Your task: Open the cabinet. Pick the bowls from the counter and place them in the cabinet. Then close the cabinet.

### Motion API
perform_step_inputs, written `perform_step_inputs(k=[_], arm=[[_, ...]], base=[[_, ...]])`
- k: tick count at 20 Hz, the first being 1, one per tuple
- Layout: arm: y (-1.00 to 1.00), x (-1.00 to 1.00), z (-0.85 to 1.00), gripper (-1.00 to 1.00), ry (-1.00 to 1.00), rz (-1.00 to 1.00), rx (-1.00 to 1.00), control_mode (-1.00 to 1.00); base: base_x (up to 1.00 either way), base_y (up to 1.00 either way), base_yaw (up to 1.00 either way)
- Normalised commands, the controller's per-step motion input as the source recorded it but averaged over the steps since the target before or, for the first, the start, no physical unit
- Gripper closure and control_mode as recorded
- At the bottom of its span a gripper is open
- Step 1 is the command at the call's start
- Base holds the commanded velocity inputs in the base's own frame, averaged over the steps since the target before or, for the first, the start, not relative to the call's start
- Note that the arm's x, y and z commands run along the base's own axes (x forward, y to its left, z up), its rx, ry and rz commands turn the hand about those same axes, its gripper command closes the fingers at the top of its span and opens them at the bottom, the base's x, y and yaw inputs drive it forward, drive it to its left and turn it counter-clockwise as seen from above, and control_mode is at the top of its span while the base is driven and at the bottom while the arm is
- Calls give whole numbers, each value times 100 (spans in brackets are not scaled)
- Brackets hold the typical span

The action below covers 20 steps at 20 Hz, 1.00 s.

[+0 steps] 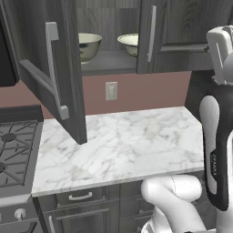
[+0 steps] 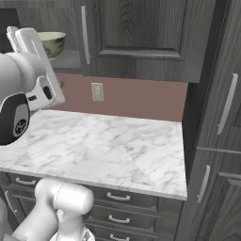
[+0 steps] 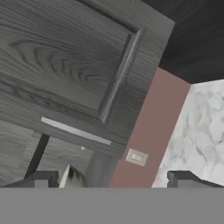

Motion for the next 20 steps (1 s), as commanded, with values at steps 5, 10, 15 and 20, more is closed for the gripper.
perform_step_inputs(k=[5, 10, 15, 20], arm=[[21, -99, 32, -100, 5, -3, 10, -100], [20, -92, 22, -100, 7, -2, 11, -100], [14, -99, 9, -100, 4, 0, 11, -100], [24, -97, 0, -100, -3, 0, 8, -100]], base=[[0, 0, 0], [0, 0, 0], [0, 0, 0], [0, 0, 0]])
